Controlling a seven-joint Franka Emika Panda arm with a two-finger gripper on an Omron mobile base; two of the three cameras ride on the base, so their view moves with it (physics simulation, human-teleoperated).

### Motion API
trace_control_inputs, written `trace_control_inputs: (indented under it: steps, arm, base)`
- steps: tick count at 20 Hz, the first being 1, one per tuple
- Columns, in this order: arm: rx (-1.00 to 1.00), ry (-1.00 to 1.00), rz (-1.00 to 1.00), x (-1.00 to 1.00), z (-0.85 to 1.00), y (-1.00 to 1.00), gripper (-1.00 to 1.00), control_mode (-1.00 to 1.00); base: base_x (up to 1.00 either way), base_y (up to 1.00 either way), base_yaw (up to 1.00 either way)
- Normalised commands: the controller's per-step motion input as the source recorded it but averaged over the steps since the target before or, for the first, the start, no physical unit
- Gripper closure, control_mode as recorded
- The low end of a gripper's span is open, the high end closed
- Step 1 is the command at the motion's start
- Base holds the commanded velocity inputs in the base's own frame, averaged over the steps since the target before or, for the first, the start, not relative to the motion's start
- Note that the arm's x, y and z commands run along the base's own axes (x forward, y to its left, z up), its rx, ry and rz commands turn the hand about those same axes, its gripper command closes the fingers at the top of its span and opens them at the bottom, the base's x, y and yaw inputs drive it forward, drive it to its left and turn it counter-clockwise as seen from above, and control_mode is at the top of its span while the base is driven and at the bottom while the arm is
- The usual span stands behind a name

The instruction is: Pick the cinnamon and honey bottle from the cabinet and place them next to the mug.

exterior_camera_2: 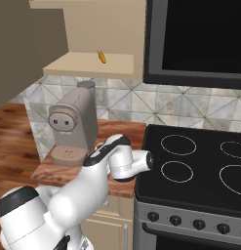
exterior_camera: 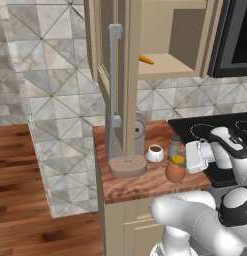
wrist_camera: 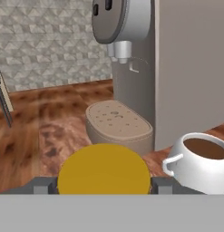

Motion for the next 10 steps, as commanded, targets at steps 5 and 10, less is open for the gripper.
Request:
trace_control_inputs:
  steps: [5, 10]
  arm:
    - [0.0, 0.0, 0.0, 0.0, 0.0, 0.0, -1.0, -1.0]
    - [0.0, 0.0, 0.0, 0.0, 0.0, 0.0, -1.0, -1.0]
  base:
    - [0.0, 0.0, 0.0]
    - [0.0, 0.0, 0.0]
